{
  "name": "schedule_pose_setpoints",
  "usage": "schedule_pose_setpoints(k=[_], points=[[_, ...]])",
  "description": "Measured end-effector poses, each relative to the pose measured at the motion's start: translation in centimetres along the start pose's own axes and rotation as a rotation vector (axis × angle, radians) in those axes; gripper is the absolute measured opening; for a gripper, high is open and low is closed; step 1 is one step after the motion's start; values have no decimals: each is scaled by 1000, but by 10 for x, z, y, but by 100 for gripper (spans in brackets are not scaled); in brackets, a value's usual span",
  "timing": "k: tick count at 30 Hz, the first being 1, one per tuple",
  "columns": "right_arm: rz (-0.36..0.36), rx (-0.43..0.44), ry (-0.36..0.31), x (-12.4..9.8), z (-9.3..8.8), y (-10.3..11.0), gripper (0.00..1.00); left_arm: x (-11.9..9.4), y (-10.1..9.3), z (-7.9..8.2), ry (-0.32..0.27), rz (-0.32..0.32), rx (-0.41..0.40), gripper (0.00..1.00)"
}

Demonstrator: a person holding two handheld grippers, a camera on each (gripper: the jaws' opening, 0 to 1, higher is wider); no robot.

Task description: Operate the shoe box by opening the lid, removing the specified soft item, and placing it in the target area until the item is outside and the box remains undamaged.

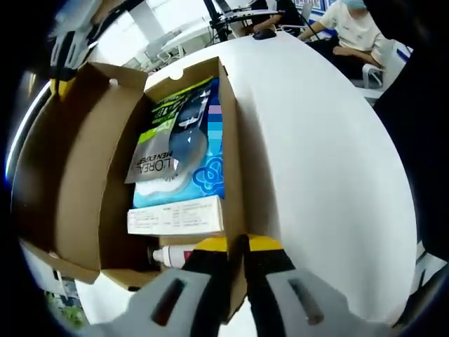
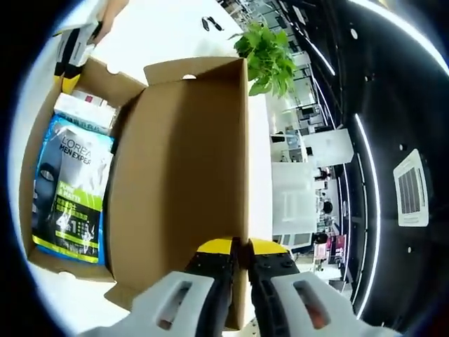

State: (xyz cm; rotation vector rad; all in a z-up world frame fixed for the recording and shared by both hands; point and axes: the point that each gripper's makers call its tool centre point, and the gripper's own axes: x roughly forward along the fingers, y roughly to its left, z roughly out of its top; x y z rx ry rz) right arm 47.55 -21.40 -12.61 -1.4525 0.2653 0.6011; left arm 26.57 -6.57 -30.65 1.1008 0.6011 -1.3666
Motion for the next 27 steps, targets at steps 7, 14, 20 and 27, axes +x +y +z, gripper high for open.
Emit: schedule_pose_setpoints(k=[7, 14, 20, 27], points=[[40, 0, 9, 11, -2, 0, 5, -1, 0, -1, -1, 0, 2, 6], [72, 15, 4, 23, -6, 2, 6, -2, -7, -1, 2, 3, 0, 6], [78, 29, -5, 30, -9, 2, 7, -3, -10, 0, 0, 0, 3, 6], [81, 35, -13, 38, -15, -3, 8, -2, -10, 0, 1, 0, 4, 6]])
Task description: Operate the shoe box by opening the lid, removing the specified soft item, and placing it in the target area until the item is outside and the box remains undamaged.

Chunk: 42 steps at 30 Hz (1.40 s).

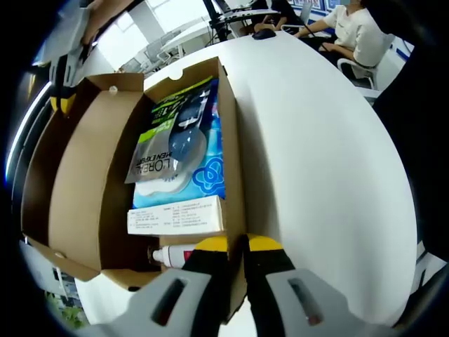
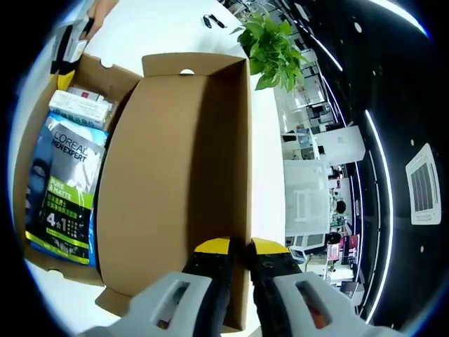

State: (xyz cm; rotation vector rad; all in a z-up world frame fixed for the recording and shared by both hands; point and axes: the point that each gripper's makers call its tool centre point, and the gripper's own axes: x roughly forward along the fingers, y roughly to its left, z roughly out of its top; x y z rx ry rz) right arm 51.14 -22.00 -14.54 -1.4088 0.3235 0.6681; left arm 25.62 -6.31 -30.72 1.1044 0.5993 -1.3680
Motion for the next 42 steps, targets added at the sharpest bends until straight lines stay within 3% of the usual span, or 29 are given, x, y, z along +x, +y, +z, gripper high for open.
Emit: schedule_pose_setpoints(k=[11, 20, 29, 42], points=[[-1, -5, 3, 7, -3, -3, 9, 1, 4, 0, 1, 0, 4, 6], [25, 73, -31, 18, -7, -1, 9, 1, 5, 0, 0, -2, 6, 6], [32, 63, -19, 33, -10, 6, 11, 1, 5, 0, -3, -4, 7, 6], [40, 52, -8, 36, -11, 9, 12, 2, 7, 0, -2, -5, 11, 6]])
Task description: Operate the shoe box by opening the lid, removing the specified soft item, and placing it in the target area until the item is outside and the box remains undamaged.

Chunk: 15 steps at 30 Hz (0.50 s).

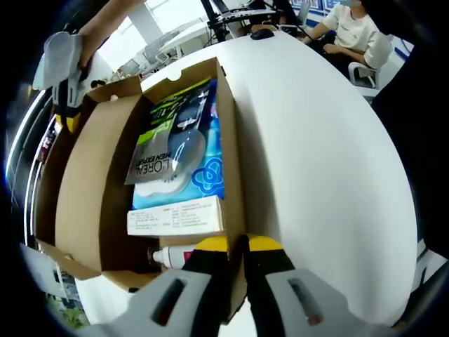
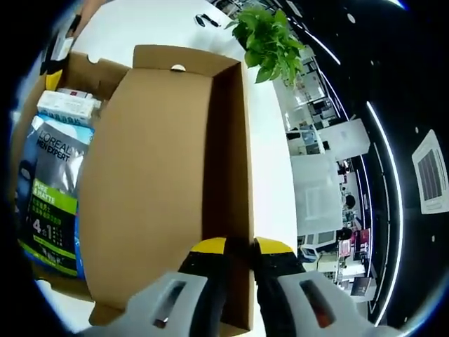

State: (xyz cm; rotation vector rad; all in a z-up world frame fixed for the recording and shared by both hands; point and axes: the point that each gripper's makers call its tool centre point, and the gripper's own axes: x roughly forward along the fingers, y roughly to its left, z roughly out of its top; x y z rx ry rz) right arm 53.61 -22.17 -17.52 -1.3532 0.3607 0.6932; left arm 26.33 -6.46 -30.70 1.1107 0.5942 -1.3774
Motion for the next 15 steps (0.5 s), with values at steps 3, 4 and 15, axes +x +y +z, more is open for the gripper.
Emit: schedule_pose_setpoints(k=[3, 4, 15], points=[[5, 2, 10, 5, -1, 1, 12, 0, 0, 0, 0, 0, 2, 6], [6, 1, 11, 5, -1, 1, 12, 0, 0, 0, -1, -1, 1, 6], [15, 29, 17, 13, -5, 3, 13, -1, -3, 2, -7, -8, 7, 6]])
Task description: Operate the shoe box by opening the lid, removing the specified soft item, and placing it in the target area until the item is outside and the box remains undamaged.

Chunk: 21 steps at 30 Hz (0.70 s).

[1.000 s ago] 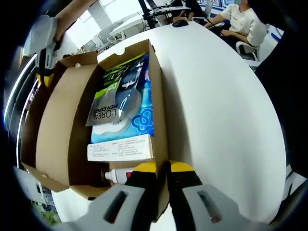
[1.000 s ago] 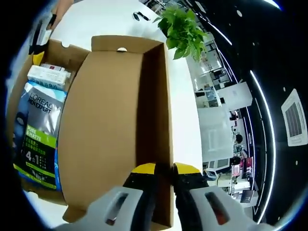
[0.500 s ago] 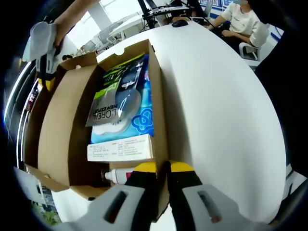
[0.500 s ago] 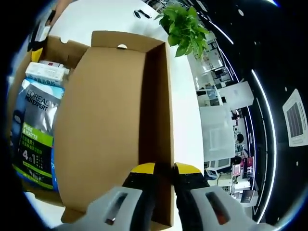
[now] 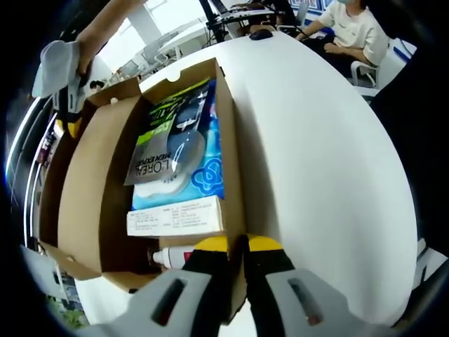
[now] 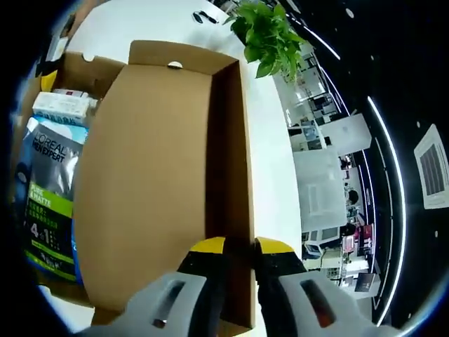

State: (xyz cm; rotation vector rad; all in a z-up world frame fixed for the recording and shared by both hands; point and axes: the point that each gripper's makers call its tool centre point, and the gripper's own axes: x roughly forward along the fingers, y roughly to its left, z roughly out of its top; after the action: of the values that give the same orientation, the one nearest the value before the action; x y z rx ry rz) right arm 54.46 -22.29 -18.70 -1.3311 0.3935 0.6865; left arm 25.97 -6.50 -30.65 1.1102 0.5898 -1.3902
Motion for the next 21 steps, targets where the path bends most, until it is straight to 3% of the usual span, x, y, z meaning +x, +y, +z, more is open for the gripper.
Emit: schedule_pose_setpoints(k=[21], points=[[26, 25, 4, 16, -7, 9, 15, 1, 1, 0, -3, -4, 6, 5]])
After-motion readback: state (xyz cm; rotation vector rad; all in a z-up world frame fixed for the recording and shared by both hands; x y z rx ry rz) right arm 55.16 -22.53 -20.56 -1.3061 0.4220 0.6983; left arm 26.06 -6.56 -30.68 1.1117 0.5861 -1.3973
